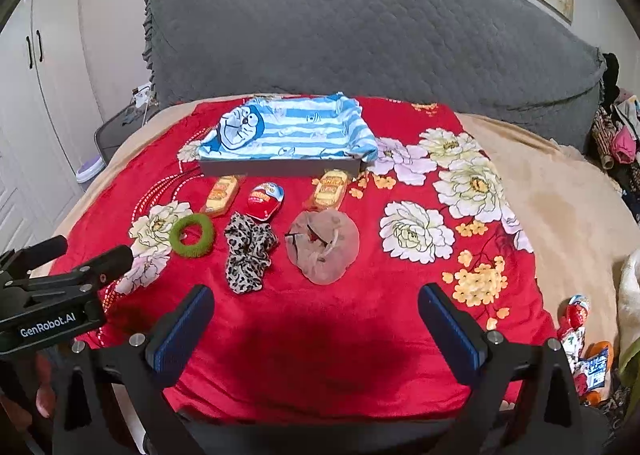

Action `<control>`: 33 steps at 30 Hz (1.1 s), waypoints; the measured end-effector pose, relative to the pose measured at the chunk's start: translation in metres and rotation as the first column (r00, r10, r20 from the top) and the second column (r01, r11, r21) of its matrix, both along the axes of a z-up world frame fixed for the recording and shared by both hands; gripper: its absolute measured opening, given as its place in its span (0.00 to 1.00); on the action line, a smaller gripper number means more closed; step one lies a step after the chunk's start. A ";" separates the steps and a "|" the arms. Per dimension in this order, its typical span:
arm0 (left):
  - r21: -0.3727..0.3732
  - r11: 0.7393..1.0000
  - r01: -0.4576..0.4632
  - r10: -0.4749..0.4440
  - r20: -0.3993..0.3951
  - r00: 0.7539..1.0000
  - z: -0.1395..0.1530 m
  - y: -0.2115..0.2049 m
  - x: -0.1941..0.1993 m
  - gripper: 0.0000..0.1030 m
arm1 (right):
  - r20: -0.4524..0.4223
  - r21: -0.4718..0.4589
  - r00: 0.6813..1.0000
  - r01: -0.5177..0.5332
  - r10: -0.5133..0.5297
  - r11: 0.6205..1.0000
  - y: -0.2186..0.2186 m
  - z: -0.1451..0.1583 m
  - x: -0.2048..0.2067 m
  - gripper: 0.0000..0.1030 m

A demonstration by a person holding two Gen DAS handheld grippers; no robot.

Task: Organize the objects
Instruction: 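Move both tools toward the green ring and sheer beige scrunchie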

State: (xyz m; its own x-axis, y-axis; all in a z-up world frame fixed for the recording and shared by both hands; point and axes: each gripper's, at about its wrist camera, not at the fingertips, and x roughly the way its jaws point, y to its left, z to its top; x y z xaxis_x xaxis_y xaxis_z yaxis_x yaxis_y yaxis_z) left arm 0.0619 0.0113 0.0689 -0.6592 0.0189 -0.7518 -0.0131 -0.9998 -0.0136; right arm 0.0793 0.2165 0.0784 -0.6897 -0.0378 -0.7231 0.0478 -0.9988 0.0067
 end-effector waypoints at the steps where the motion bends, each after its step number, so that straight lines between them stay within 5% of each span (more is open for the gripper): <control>1: -0.003 1.000 0.001 -0.001 0.000 1.000 -0.001 0.001 -0.002 1.00 | 0.000 0.000 1.000 0.000 0.000 1.000 0.000 0.000 0.000 1.00; 33: -0.010 1.000 0.021 -0.019 0.120 0.993 -0.074 -0.006 -0.091 1.00 | 0.138 -0.006 0.990 -0.013 0.013 1.000 0.010 -0.042 -0.097 1.00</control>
